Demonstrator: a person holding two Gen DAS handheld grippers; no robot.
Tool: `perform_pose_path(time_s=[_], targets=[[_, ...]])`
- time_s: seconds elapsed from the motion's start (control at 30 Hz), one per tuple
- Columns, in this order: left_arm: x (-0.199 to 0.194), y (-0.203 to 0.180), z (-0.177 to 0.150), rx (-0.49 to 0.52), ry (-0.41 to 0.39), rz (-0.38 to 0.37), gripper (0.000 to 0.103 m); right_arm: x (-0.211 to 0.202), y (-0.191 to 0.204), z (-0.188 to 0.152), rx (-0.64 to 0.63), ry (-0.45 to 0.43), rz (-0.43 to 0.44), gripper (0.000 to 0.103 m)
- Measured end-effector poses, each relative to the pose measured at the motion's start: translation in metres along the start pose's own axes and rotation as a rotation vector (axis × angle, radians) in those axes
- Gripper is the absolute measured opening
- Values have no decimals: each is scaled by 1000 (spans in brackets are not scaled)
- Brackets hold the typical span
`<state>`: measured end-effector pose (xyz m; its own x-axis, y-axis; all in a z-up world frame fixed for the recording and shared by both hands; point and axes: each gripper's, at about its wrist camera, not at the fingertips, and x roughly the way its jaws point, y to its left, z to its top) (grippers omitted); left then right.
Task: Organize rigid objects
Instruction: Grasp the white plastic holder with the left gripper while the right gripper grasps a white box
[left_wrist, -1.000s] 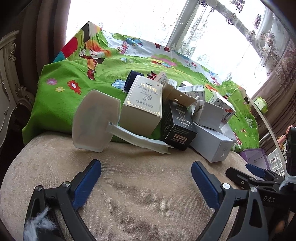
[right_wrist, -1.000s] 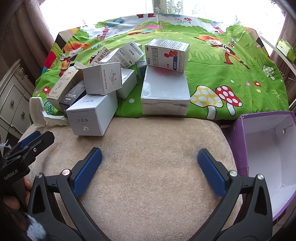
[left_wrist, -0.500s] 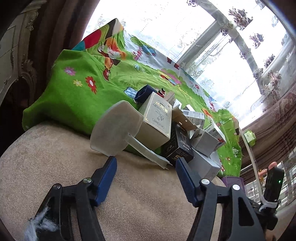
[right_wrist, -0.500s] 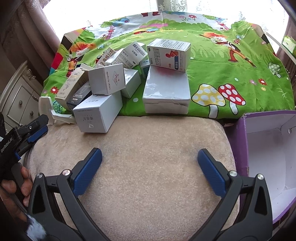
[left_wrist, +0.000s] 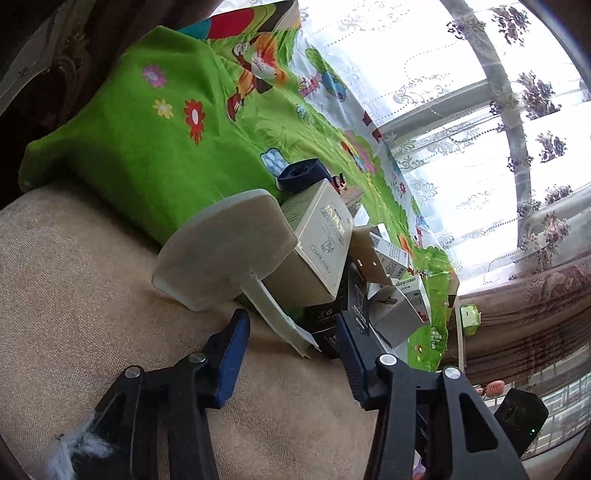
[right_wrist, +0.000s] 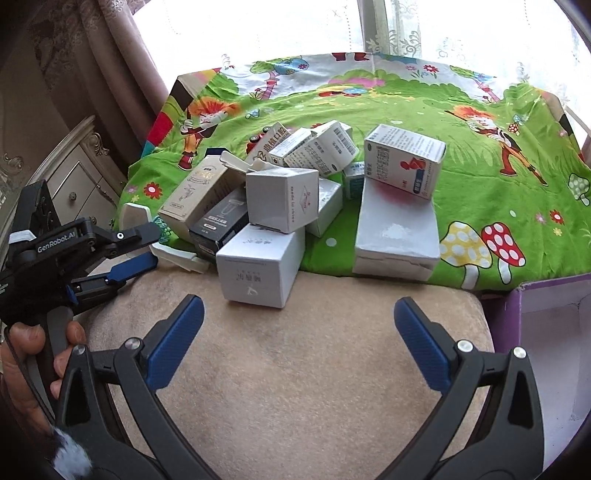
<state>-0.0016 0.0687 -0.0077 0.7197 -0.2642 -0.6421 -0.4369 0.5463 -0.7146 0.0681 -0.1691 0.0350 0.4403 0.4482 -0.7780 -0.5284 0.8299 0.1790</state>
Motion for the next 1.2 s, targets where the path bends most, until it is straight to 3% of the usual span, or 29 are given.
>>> perform_pose_path(time_s=[0.17,0.23,0.5,0.77,0.83,1.0,1.07,1.2], targets=[[7,1,3,-22,5,24,43,6,6,14,1,-8,10,103],[8,2,3,-27,5,37,35,6,5,21,12,-21,-5,103],[8,11,4,-47,0,32,20,21,10,52,48,-46,-65,103],[3,11,1,-31,-19,21,19,45,15,65,55,11,-135,102],[1,10,-1,-15,-30,29,19,49,15,66,55,22,-145,96],[-4,5,-4,14,-56,47,19,54,13,64,64,41,-152,62],[-6,4,-5,21,-68,52,19,53,11,62,76,39,-141,56],[-12,-2,-8,53,-101,68,17,47,4,59,103,12,-108,56]])
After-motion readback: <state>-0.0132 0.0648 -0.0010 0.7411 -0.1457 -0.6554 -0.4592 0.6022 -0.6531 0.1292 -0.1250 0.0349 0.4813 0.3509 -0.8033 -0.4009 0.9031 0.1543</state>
